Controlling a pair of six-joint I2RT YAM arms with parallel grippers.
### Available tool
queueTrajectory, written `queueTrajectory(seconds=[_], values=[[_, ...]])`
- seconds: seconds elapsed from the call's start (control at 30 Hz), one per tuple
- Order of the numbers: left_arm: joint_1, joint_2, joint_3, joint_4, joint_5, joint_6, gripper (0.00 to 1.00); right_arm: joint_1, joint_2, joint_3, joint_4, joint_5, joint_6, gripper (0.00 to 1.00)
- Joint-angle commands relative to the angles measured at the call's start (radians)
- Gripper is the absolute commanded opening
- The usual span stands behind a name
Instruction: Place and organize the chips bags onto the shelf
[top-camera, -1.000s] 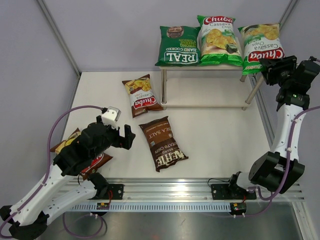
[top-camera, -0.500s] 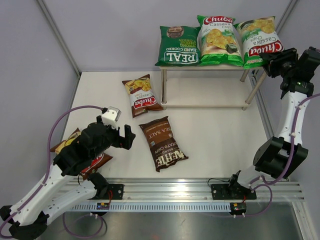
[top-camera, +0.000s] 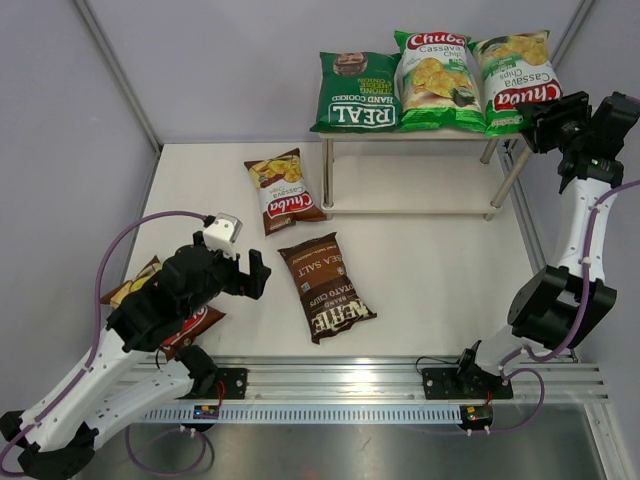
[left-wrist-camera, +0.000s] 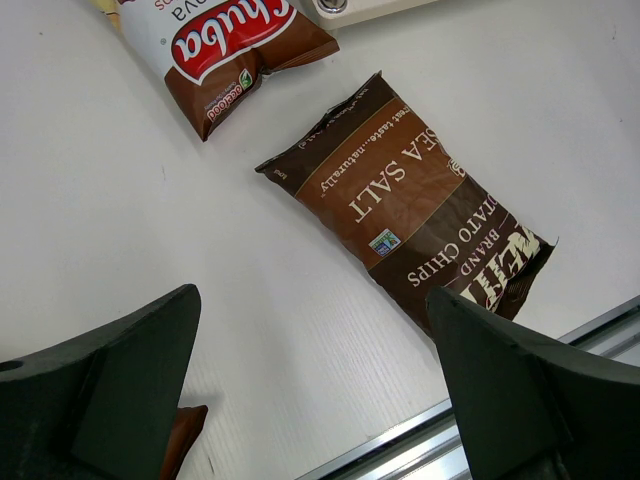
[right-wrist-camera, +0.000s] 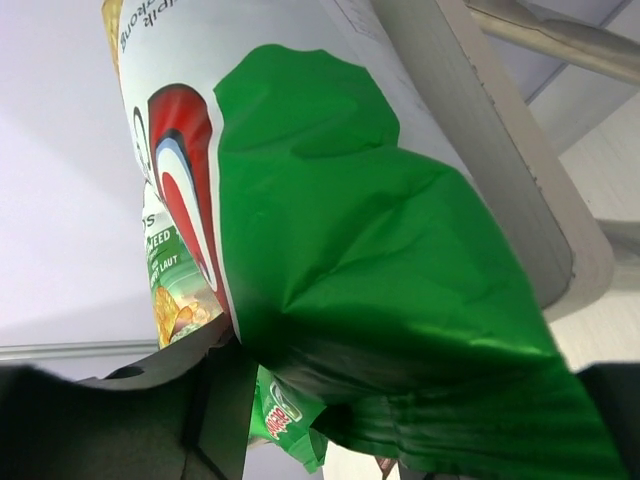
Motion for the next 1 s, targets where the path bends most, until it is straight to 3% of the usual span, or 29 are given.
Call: queueTrajectory(seconds=[0.0,0.2,0.57,0.73,0.87,0.97], values=[[0.004,-0.007,0.003,0.042,0.004,0.014,0.99,0.009,0.030,0.056,-0.036,-0.003,-0.040,0.56],[0.004,-0.005,0.003,0.043,0.014,0.017,0.99,0.007,0.021,0.111,-0.138,0.016,-0.125,0.77],[0.004,-0.014,0.000,0.045,0.030,0.020,0.99,-0.020,-0.047,0.077,-0.215,0.093,-0.182,0.80],[0.004,-0.011,0.000,0.046,0.034,0.021,0.99,-0.026,-0.056,0.053,-0.179,0.064,-0.163,0.72],[0.004,-0.013,0.000,0.046,0.033,0.020,0.99,-0.028,-0.055,0.045,-0.160,0.058,-0.148,0.53],[0.004,-0.016,0.000,0.046,0.033,0.020,0.99,-0.028,-0.030,0.068,-0.156,0.040,-0.140,0.48]])
